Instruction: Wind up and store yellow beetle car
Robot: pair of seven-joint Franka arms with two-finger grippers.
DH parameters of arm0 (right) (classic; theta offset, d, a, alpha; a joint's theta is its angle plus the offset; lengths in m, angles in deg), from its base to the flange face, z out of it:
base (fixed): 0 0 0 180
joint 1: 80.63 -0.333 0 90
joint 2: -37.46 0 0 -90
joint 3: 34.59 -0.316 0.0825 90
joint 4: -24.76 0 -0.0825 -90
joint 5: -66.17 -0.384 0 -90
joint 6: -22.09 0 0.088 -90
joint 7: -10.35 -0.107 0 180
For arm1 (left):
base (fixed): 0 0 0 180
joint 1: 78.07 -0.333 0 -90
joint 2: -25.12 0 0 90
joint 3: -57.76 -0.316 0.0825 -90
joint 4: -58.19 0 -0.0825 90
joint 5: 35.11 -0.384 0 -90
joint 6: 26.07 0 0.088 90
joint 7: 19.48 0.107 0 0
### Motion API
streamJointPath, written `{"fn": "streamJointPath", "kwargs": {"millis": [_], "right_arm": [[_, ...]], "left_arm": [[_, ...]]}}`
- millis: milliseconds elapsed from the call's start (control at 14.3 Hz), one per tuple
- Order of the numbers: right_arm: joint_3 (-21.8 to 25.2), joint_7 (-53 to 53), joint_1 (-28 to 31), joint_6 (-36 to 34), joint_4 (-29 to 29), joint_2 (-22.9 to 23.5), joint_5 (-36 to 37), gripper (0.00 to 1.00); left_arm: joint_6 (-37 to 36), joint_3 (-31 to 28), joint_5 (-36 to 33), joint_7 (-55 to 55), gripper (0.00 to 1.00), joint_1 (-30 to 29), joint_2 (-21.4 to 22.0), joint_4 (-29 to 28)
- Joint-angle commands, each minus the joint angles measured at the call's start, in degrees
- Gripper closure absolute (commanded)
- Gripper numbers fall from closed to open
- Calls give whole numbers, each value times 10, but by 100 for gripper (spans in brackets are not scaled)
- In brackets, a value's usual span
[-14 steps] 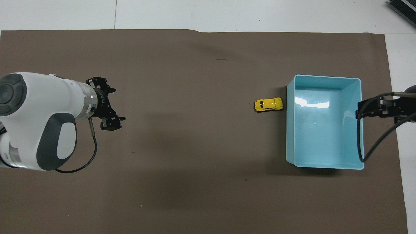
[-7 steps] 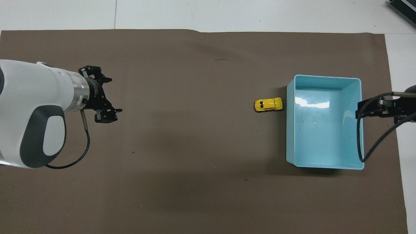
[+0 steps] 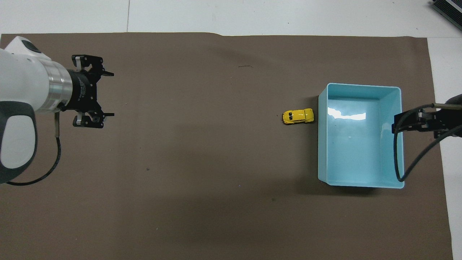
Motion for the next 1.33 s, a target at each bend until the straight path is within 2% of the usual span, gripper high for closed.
{"fn": "streamJointPath", "kwargs": {"millis": [0, 210, 419, 629, 768, 1048, 1257], "right_arm": [[-2, 26, 3, 24, 14, 5, -19, 0], [-7, 23, 2, 47, 12, 27, -18, 0], [-7, 6, -26, 75, 14, 44, -10, 0], [-7, -55, -50, 93, 16, 65, -9, 0], [-7, -96, -68, 105, 15, 91, 5, 0], [-7, -243, -89, 149, 16, 125, 18, 0], [-7, -381, -97, 166, 16, 135, 17, 0]], "left_arm": [[-57, 0, -7, 92, 0, -26, 0, 47], [-77, -1, -7, 188, 0, -49, 18, 59], [-77, -5, -8, 280, 0, -54, 28, 59], [-88, -7, -10, 376, 0, -56, 28, 61], [-129, -5, -10, 485, 0, -57, 37, 60], [-201, -5, -18, 768, 0, -81, 49, 55], [-236, -7, -38, 873, 0, -87, 58, 49]]}}
